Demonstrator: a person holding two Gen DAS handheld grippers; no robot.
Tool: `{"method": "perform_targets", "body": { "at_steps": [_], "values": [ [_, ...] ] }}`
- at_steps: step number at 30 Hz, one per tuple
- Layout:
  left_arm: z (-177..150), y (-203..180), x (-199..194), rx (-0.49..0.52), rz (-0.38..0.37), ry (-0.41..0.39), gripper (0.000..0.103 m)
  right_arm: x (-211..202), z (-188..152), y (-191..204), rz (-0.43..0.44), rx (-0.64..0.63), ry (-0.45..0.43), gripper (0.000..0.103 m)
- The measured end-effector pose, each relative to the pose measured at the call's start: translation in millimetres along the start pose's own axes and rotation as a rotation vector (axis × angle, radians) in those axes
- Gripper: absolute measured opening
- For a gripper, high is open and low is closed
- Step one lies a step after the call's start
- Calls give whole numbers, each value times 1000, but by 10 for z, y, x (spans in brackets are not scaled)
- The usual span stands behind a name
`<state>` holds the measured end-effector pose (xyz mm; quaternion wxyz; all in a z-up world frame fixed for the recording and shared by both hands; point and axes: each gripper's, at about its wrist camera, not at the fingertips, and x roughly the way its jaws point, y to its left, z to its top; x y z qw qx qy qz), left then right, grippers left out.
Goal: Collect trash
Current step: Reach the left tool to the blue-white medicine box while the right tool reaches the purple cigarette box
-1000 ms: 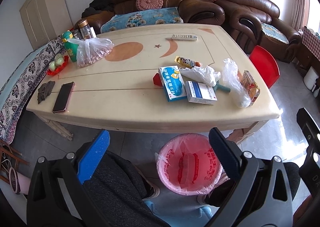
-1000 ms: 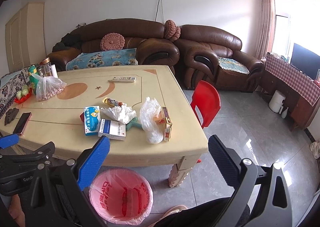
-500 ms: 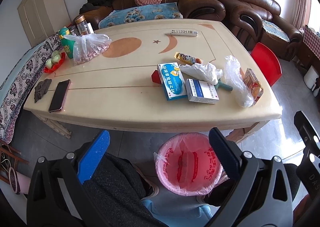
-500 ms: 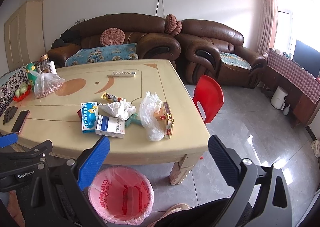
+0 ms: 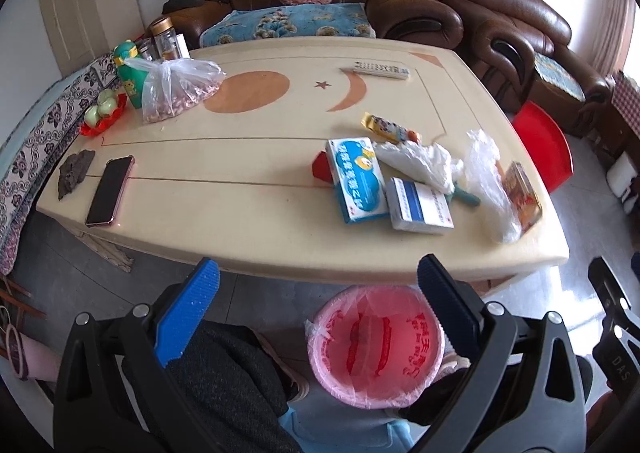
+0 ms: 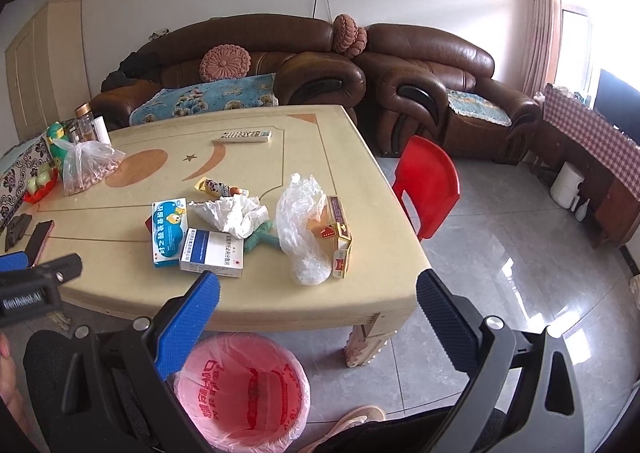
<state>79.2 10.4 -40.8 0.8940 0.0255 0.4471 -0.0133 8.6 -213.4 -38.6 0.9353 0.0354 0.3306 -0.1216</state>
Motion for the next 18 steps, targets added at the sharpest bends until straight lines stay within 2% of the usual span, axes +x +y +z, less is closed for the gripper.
{"method": "perform_targets", "body": {
  "at_steps": [4,9,13,18],
  "values": [
    [89,46,197,-10,-33,53,97,182,48,-43,13,-4,16,96],
    [182,30,439,29,-50,128,97,436,144,-101,34,-20,23,96],
    [269,87,660,-19,-147,189,97,700,214,-165,42,-27,27,96],
    [357,130,929,-53,-160,209,97,1050,241,-267,82,-13,56,96]
  ]
}}
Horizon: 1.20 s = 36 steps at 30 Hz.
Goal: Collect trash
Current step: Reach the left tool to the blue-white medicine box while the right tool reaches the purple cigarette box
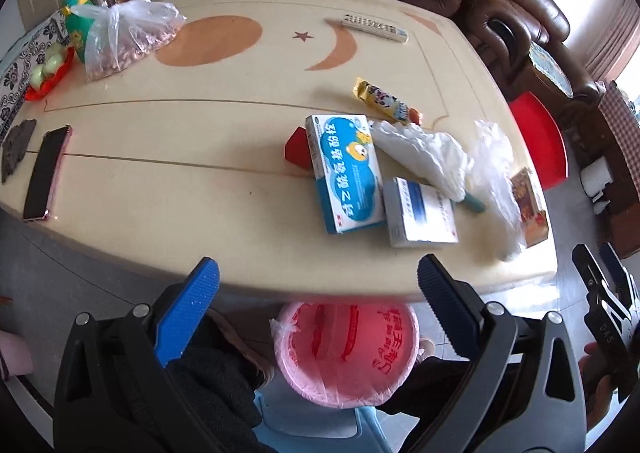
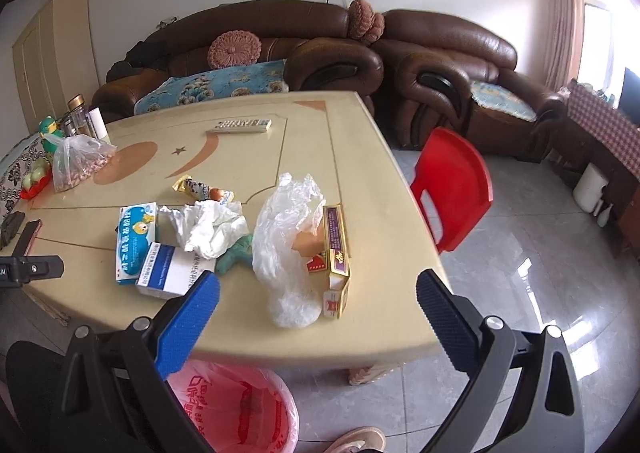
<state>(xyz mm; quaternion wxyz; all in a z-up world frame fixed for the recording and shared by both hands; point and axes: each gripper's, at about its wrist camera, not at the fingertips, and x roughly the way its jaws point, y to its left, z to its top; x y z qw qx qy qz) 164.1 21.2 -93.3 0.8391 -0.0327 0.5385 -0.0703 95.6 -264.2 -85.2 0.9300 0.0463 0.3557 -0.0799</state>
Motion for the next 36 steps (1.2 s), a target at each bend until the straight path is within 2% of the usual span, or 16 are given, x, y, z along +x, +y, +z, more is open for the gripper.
{"method": "perform_targets", "body": {
  "at_steps": [4,10,14,25,33,36],
  "values": [
    [122,49,217,-11,-8,25,97,273,31,-50,8,-3,22,96],
    [287,165,578,-56,-69,77,97,593,102,31,15,-52,35,96],
    [352,214,773,-64,-54,94,97,791,156,3,49,-35,60,96],
    [494,208,1038,-36,-53,95,97,1087,110,-129,79,12,108,96],
    [586,216,1209,-28,-92,107,97,1181,104,-241,87,52,93,96],
    [608,246,1267,-45,-136,115,97,1235,112,-288,100,77,92,93]
  ]
}}
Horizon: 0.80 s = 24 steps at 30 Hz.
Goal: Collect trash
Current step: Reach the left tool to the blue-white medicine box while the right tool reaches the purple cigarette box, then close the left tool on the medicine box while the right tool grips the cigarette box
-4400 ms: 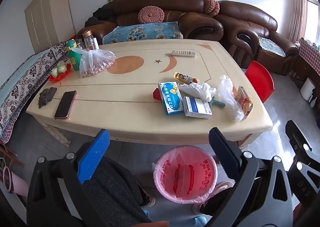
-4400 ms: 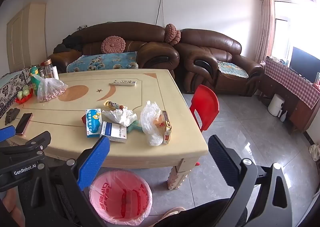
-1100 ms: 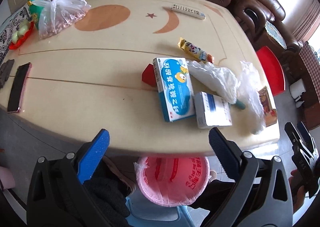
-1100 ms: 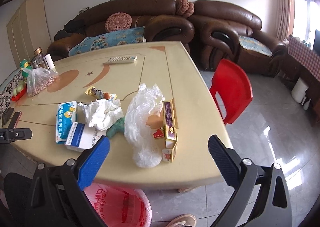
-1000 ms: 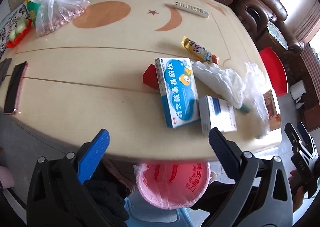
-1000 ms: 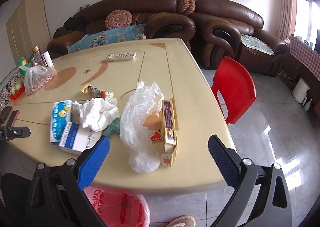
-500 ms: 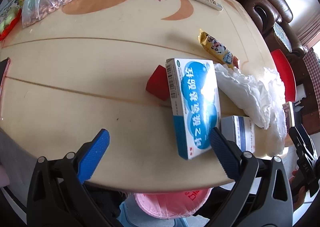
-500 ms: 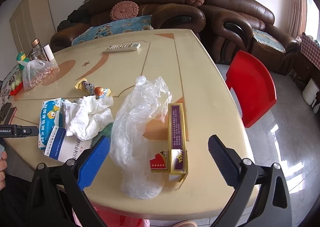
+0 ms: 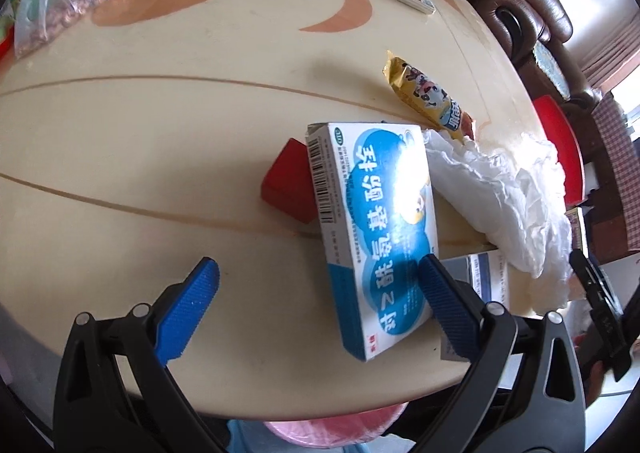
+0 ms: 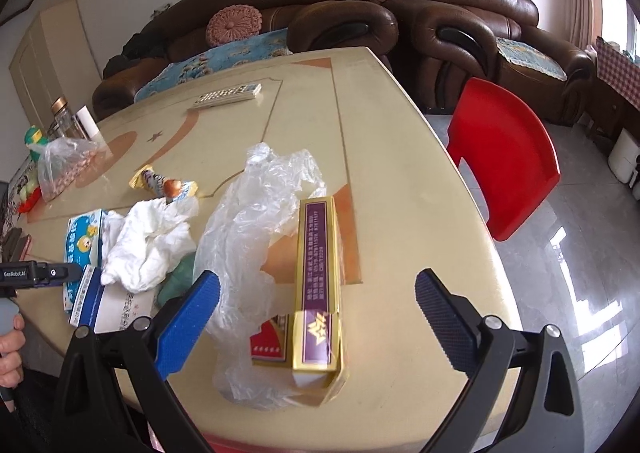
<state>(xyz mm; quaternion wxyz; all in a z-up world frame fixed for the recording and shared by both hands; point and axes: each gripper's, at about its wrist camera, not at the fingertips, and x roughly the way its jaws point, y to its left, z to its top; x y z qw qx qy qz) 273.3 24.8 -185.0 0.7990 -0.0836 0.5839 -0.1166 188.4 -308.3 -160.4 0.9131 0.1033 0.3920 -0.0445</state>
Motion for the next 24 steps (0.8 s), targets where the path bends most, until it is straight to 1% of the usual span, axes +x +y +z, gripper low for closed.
{"method": "perform_targets", "body": {
  "at_steps": [1,6,7,8,10,13,14,15,18,20,21,23,24],
  "values": [
    [17,11,16,-6,-15,1,97,17,8,-9,7,6,0,90],
    [42,-25,44,9,-26,-25,97,78,34,-4,23,11,-1,90],
    [42,-26,48,8,-30,-31,97,80,36,-8,25,12,-1,88],
    [57,-23,52,2,-38,-37,97,87,39,-5,29,12,-1,80],
    [57,-1,42,-6,-46,-44,97,109,40,-15,46,17,-2,73],
    [47,-11,43,-8,-47,-49,97,117,41,-24,53,24,-4,66],
    [44,-19,40,-7,-48,-51,93,116,45,-23,63,27,-7,62],
    [45,-25,35,-8,-59,-52,89,112,46,-29,65,28,-9,60],
    [26,-46,25,1,-73,-39,83,115,48,-29,67,28,-8,54],
    [21,-75,26,6,-89,-32,80,123,41,-37,76,30,-7,48],
    [18,-94,27,11,-90,-28,77,126,36,-41,75,29,-6,47],
    [5,-95,15,13,-116,-19,73,131,32,-45,66,28,-4,45],
    [2,-107,15,18,-115,-18,73,135,32,-57,68,32,-4,45]
  ]
}}
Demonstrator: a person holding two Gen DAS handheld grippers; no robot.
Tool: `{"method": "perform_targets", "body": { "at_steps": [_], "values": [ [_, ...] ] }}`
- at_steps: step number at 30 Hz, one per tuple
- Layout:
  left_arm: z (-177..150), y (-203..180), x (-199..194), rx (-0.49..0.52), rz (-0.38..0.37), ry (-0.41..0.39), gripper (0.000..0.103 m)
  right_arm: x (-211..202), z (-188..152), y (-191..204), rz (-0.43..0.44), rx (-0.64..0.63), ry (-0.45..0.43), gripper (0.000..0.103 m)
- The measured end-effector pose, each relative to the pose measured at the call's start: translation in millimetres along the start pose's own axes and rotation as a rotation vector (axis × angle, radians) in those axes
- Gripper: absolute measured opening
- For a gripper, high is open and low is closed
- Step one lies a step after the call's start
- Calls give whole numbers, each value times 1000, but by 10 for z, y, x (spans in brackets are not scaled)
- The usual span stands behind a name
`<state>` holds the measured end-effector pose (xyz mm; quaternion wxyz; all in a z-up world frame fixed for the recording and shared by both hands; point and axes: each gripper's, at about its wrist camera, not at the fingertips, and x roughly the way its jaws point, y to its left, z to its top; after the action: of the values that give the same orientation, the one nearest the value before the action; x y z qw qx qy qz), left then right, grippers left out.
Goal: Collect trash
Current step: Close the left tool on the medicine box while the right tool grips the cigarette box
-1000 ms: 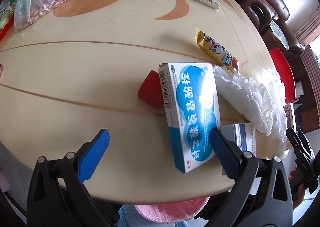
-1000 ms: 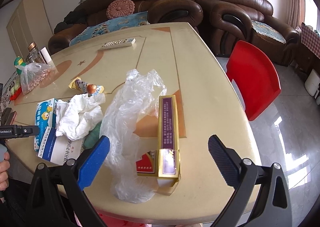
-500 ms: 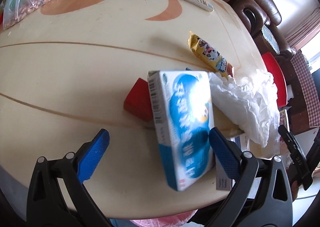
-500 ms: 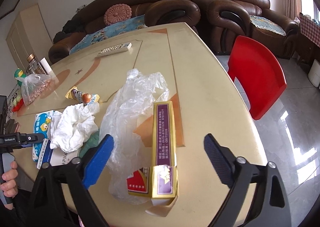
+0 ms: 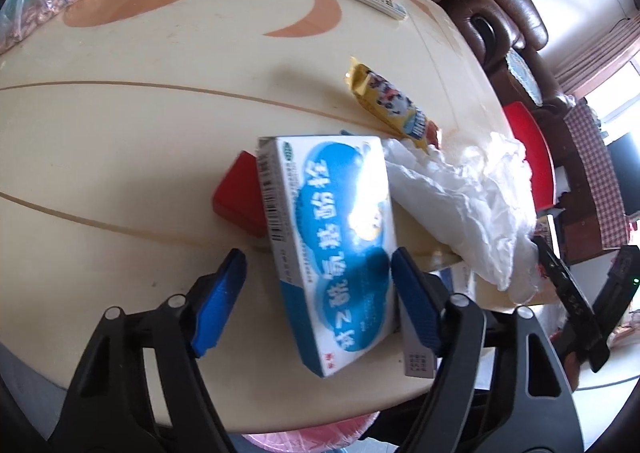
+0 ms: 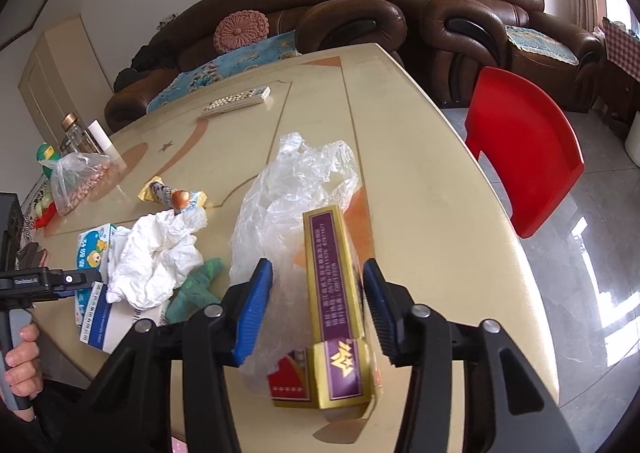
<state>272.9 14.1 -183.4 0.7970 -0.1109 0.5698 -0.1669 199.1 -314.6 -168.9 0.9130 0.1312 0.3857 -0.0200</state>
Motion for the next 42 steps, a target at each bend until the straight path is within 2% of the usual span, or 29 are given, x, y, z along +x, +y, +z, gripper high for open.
{"method": "perform_targets", "body": {
  "at_steps": [3,9,17,24,26,32,42],
  "values": [
    [-3,-23,25,-4,-25,6,63,5,3,-36,3,10,-2,41],
    [-3,-96,61,15,-38,13,52,19,-2,-91,1,25,0,35],
    [14,-138,67,19,-31,7,43,10,-7,-141,1,41,-6,27],
    [20,-153,58,9,-37,2,35,-28,-6,-165,-22,44,-17,26],
    [28,-142,74,-12,-45,15,34,-41,-5,-173,-27,44,-15,26],
    [36,-251,78,33,13,24,33,-67,-10,-200,-26,56,-13,26],
    [51,-269,52,34,49,52,28,-125,-34,-380,-32,113,-22,26]
  ]
}}
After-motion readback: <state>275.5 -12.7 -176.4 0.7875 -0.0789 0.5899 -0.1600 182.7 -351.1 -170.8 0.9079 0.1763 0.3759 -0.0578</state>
